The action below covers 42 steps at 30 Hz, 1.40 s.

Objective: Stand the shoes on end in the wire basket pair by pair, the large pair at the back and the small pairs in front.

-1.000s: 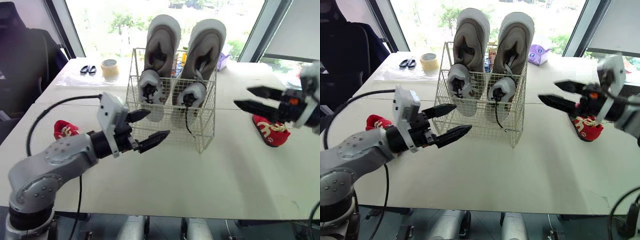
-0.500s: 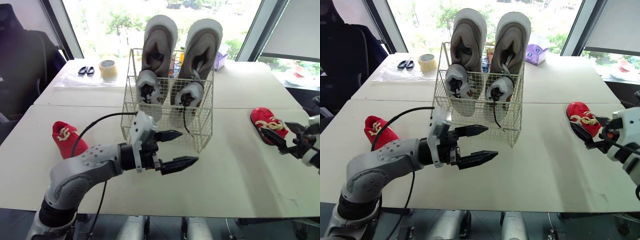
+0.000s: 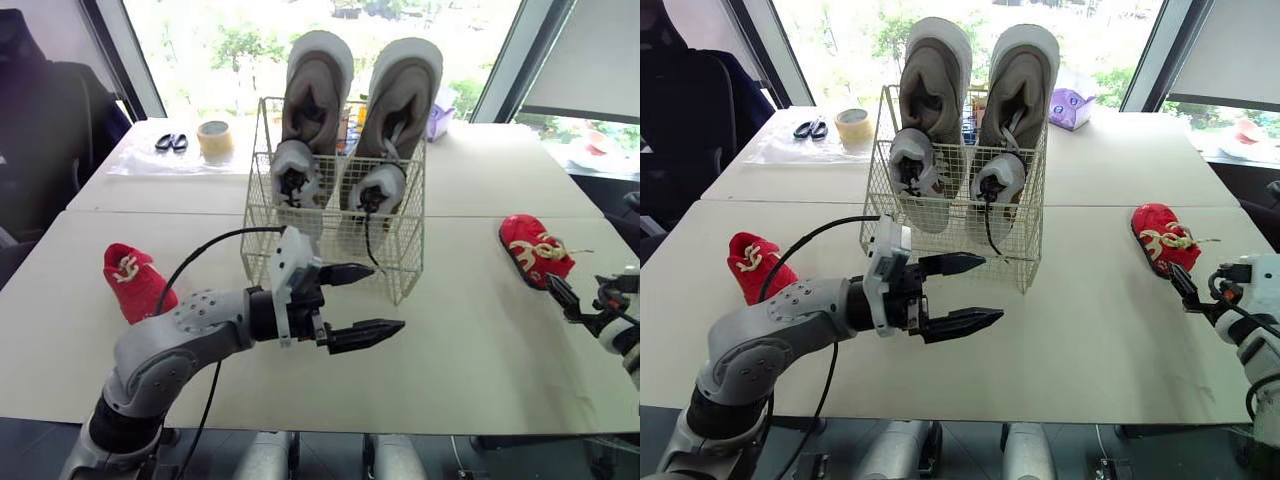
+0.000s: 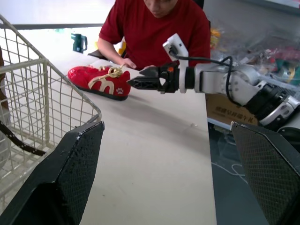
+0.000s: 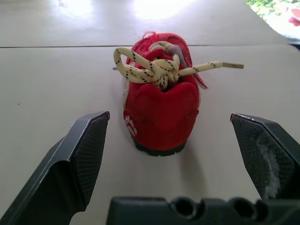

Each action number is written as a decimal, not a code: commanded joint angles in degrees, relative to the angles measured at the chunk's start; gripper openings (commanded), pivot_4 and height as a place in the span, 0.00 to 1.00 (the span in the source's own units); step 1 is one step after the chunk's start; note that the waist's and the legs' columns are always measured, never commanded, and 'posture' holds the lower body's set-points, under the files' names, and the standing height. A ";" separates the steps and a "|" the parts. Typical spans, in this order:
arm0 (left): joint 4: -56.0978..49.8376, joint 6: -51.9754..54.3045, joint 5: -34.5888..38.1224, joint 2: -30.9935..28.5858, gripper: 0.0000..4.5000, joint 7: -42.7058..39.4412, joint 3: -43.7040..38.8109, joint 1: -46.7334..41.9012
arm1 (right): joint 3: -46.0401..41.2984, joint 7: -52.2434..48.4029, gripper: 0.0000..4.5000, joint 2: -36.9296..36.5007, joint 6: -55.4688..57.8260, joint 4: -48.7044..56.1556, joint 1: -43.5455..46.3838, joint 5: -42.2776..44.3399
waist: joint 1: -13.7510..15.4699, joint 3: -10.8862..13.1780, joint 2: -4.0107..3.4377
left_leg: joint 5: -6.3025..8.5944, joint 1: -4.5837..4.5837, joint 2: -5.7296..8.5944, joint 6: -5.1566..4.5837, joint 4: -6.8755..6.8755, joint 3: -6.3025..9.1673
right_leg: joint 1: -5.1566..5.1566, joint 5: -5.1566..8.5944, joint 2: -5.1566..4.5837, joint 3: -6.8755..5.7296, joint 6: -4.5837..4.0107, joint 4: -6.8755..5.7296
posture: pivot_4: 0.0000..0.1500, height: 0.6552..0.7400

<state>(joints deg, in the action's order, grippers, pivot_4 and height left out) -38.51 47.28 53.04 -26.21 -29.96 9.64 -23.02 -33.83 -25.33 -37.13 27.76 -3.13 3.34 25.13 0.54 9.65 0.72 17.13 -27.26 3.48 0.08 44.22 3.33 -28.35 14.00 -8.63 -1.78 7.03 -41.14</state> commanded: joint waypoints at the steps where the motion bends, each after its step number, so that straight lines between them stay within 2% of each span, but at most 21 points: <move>1: -0.56 -2.07 -2.22 0.24 0.99 -0.90 0.26 -1.03 | 3.14 -1.59 1.00 -0.26 -6.48 -8.38 4.82 -2.88 | 0.03 0.00 -0.01 | 0.00 -0.01 0.00 0.00 -0.01 0.00 | -0.01 0.00 0.00 0.00 0.00 -0.01 | 1.00 0.01; 10: -0.63 -1.74 -4.12 0.75 0.99 -0.85 0.10 -1.05 | 8.00 -2.24 1.00 -1.89 -20.48 -36.65 20.70 -8.62 | 0.02 0.01 -0.01 | 0.00 -0.03 0.01 0.00 0.02 0.01 | -0.04 0.00 0.01 0.00 0.00 -0.05 | 1.00 0.01; 13: -0.62 -1.64 -4.41 1.04 0.99 -0.74 0.14 -1.08 | 9.01 -2.61 1.00 -2.10 -23.76 -42.57 23.87 -9.68 | -0.06 0.01 -0.01 | 0.00 -0.04 0.01 0.00 0.02 0.00 | -0.03 0.00 0.01 0.00 0.00 -0.05 | 1.00 0.01; 16: -0.17 -1.70 -4.81 1.36 1.00 -0.58 -0.02 -1.26 | 9.84 -2.78 0.81 -1.85 -26.34 -46.52 25.94 -10.42 | -0.25 0.01 -0.01 | 0.00 -0.04 0.01 0.00 0.03 0.00 | -0.03 0.00 0.01 0.01 0.01 -0.05 | 1.00 0.01; 18: 0.34 -1.68 -5.00 1.72 1.00 -0.41 -0.38 -1.43 | 9.90 -2.82 0.59 -1.49 -27.35 -47.76 26.42 -10.35 | -0.34 0.01 -0.01 | 0.00 -0.03 0.01 0.00 0.04 0.00 | -0.02 0.00 0.01 0.01 0.01 -0.06 | 1.00 0.01; 19: 0.63 -1.45 -4.98 2.19 1.00 0.12 -0.62 -1.64 | 9.73 -2.58 0.52 -1.37 -27.81 -47.76 26.27 -10.27 | -0.35 0.01 -0.01 | 0.00 -0.03 0.01 0.00 0.04 0.01 | -0.02 0.00 0.01 0.00 0.01 -0.06 | 1.00 0.01; 24: 6.30 -3.14 -6.44 5.35 1.00 1.54 -2.21 -6.96 | 7.52 -0.71 0.51 -2.36 -30.13 -40.52 25.39 -8.76 | -0.08 0.01 -0.01 | -0.01 -0.05 0.03 0.00 0.05 0.03 | -0.02 0.00 0.00 0.00 0.01 -0.07 | 1.00 0.01; 29: 21.10 -11.26 -11.53 14.14 1.00 0.98 -3.23 -21.83 | 4.28 2.71 0.51 -6.87 -30.56 -31.53 31.10 -6.88 | 0.08 0.13 -0.31 | -0.02 -0.22 0.10 -0.02 0.27 -0.03 | -0.10 -0.02 -0.02 0.03 0.04 -0.11 | 1.00 0.01; 32: 33.47 -14.02 -11.04 17.15 1.00 -2.67 -6.69 -34.37 | 5.68 1.84 0.51 -10.16 -29.50 -25.65 39.46 -6.09 | -0.22 0.15 -0.31 | 0.07 -0.21 0.10 -0.16 0.25 -0.09 | -0.11 0.03 -0.04 0.06 0.13 -0.09 | 1.00 0.01; 34: 39.13 -13.13 -9.06 14.55 1.00 -7.25 -9.97 -40.26 | 8.73 -1.42 0.51 -11.42 -27.51 -19.39 44.25 -5.36 | -0.81 0.20 -0.33 | 0.08 -0.20 0.07 -0.17 0.17 -0.10 | -0.18 0.03 0.01 0.04 0.14 -0.11 | 1.00 0.01; 37: 44.23 -9.35 -7.04 7.33 1.00 -13.24 -13.90 -46.20 | 13.32 -8.43 0.51 -12.72 -23.42 -10.68 49.02 -2.70 | -1.87 0.19 -0.34 | 0.10 -0.07 -0.06 -0.21 -0.14 -0.06 | -0.23 0.01 0.11 0.00 0.27 -0.16 | 1.00 0.01; 39: 44.92 -6.39 -5.49 3.10 1.00 -15.99 -15.45 -48.12 | 15.16 -11.01 0.51 -13.13 -21.23 -6.73 50.71 -1.44 | -1.91 0.19 -0.34 | 0.16 -0.02 -0.15 -0.31 -0.20 0.03 | -0.23 0.01 0.23 -0.06 0.27 -0.21 | 1.00 0.01; 41: 43.63 2.58 -1.78 -4.06 1.00 -17.85 -17.13 -50.52 | 17.39 -13.65 0.51 -13.03 -18.15 -1.66 53.05 0.75 | -1.90 0.25 -0.35 | 0.16 -0.05 -0.16 -0.32 -0.20 0.13 | -0.26 0.00 0.27 -0.10 0.27 -0.21 | 1.00 0.01; 42: 42.56 2.82 -1.89 -6.51 1.00 -18.26 -18.09 -50.99 | 18.40 -14.76 0.51 -12.87 -16.61 0.63 53.96 1.81 | -1.91 0.34 -0.38 | 0.16 -0.08 -0.14 -0.31 -0.18 0.13 | -0.28 -0.01 0.26 -0.09 0.28 -0.22 | 1.00 0.01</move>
<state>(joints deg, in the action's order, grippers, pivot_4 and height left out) 6.60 47.75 49.06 -30.63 -46.84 -5.53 -71.07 -15.68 -38.44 -49.51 9.66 -7.40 54.50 24.35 -1.37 9.99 0.35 17.29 -27.36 3.38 -0.23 44.07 3.46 -28.66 13.99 -8.42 -1.87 7.32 -41.38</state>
